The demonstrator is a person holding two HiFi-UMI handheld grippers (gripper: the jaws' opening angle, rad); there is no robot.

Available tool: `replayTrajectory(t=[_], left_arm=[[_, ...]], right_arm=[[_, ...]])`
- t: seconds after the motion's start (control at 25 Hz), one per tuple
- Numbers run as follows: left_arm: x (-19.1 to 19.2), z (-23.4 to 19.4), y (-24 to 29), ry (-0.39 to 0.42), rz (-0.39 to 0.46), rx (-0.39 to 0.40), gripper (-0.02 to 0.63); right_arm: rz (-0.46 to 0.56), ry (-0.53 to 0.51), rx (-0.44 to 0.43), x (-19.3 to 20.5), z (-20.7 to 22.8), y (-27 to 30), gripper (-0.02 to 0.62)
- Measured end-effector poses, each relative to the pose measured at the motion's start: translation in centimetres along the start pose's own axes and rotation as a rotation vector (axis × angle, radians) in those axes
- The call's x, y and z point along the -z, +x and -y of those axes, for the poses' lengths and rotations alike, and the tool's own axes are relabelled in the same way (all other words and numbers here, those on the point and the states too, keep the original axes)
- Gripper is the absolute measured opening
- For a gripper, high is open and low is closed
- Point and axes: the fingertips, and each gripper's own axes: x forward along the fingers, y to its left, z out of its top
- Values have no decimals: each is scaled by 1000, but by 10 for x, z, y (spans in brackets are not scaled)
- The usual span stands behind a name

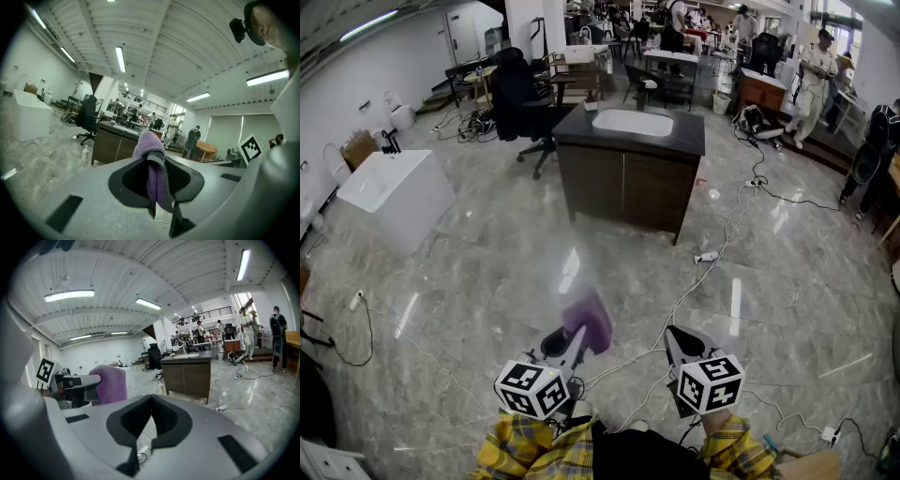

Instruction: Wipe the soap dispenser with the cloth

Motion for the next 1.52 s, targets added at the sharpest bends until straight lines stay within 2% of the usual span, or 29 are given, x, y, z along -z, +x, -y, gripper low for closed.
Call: replayTrajectory(t=[0.24, 0.56, 0.72, 0.84, 1.0, 1.24, 1.52], left_arm=[[10, 26, 11, -22, 0, 3, 64], [36, 46, 21, -77, -36, -36, 64], [44, 50, 26, -98, -67, -53, 64], [43, 39, 29, -108, -88, -66, 64], [25, 26, 43, -121, -47, -60, 64], [-7, -27, 81, -211, 36, -50, 64], [-30, -95, 115, -229, 49, -30, 64]], right_arm=[[1, 18, -11, 6, 23, -19, 5], [-12, 52, -26, 24, 53, -38, 5], [-26, 110, -66, 32, 60, -37, 6], [-45, 126, -79, 37, 58, -29, 6], [-73, 131, -82, 33, 64, -11, 6], [-73, 93, -49, -3, 76, 38, 6], [-80, 57, -44, -41, 77, 115, 6]])
